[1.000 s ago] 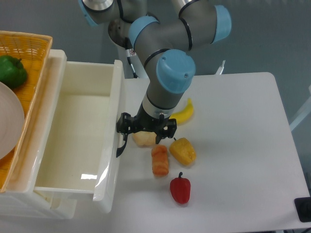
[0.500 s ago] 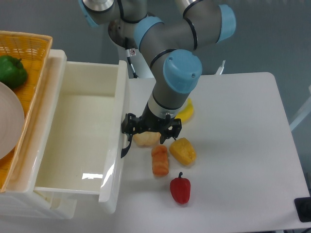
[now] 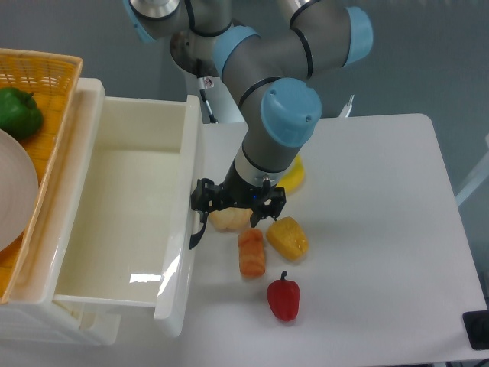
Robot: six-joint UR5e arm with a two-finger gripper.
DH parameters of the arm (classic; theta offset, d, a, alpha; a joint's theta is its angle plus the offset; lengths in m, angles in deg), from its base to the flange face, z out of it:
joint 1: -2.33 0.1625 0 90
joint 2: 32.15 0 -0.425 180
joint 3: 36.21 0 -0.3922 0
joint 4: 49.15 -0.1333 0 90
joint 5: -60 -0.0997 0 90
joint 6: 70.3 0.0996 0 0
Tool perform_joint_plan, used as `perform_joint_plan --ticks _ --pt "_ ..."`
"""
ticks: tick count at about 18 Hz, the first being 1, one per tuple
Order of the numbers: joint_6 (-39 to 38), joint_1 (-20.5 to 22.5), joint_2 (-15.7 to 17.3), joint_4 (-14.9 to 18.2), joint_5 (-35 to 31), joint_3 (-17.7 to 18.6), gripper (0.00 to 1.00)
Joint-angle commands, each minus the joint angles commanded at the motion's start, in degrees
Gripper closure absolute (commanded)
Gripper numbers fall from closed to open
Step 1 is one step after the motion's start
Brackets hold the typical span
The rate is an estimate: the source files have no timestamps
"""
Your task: Slide open the top white drawer
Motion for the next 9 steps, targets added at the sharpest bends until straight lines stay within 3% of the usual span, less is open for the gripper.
perform_joint_plan --ticks 9 --pt "0.00 0.79 -0.35 0.09 2.03 0.35 0.00"
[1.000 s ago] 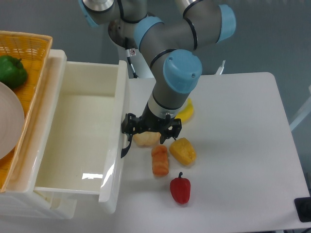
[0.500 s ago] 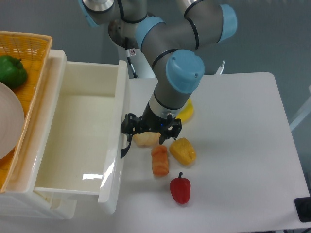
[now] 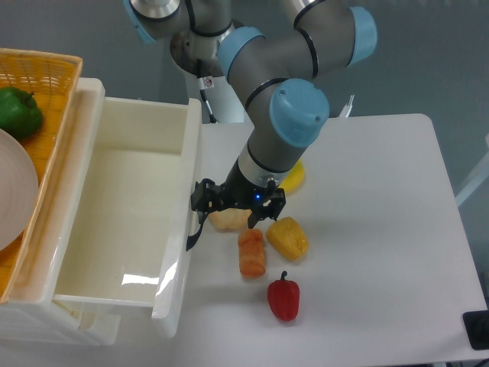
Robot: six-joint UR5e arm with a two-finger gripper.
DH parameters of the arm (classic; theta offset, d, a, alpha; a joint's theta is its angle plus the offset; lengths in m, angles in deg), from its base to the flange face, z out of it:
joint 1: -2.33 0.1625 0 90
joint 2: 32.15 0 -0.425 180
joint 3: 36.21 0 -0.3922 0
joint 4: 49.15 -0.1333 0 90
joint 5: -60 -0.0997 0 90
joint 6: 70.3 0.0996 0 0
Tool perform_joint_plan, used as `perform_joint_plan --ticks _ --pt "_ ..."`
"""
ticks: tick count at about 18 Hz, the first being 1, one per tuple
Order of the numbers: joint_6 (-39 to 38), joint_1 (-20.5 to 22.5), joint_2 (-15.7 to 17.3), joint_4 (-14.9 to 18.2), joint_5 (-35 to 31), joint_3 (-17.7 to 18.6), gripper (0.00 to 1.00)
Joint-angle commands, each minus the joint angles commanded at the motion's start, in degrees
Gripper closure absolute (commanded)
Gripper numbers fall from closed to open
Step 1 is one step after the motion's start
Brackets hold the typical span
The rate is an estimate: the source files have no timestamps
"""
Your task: Slide open the top white drawer
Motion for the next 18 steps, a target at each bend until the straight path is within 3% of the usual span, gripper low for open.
perform_joint_plan --ticks 6,10,18 --pt "0.78 0.70 -0.09 -0.96 -0.53 -0.96 0.00" --pt "7.81 1.84 -0.09 -1.85 -0.96 -1.41 0.00" --pt "18.27 2.90 -0.09 -1.76 -10.45 -0.88 0.00"
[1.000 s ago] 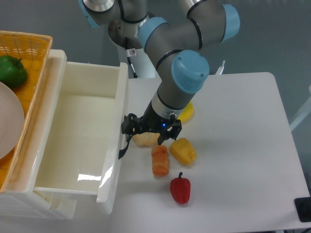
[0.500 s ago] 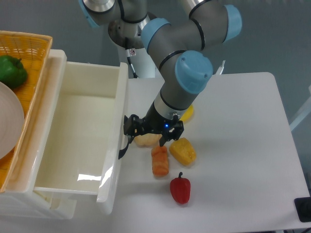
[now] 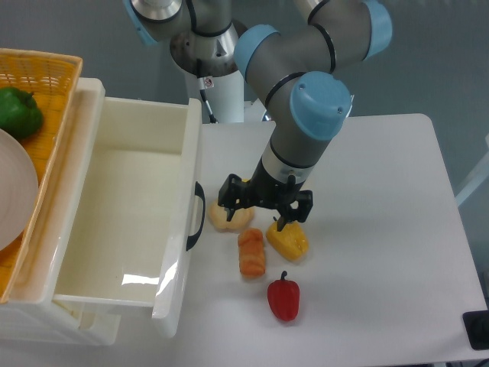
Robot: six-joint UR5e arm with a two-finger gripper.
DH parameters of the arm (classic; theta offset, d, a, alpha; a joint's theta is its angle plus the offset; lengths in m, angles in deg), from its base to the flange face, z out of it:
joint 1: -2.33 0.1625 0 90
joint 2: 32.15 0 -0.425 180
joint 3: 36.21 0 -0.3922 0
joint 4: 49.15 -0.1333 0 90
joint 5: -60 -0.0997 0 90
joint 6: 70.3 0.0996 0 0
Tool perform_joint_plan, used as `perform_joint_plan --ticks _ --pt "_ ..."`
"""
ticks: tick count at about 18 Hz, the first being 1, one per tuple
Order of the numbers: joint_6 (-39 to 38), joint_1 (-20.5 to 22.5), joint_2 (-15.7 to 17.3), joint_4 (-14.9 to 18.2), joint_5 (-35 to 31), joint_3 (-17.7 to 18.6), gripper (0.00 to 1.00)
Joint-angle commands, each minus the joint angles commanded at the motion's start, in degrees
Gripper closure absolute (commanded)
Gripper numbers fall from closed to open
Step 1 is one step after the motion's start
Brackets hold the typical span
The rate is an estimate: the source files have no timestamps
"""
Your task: Slide open the top white drawer
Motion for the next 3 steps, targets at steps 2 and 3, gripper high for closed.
perform_joint_plan --ticks 2,3 --pt "0.71 0.00 0.00 -0.09 -0.09 0.00 0.00" --pt "0.71 0.17 0.09 -0.09 -0.09 0.00 0.00"
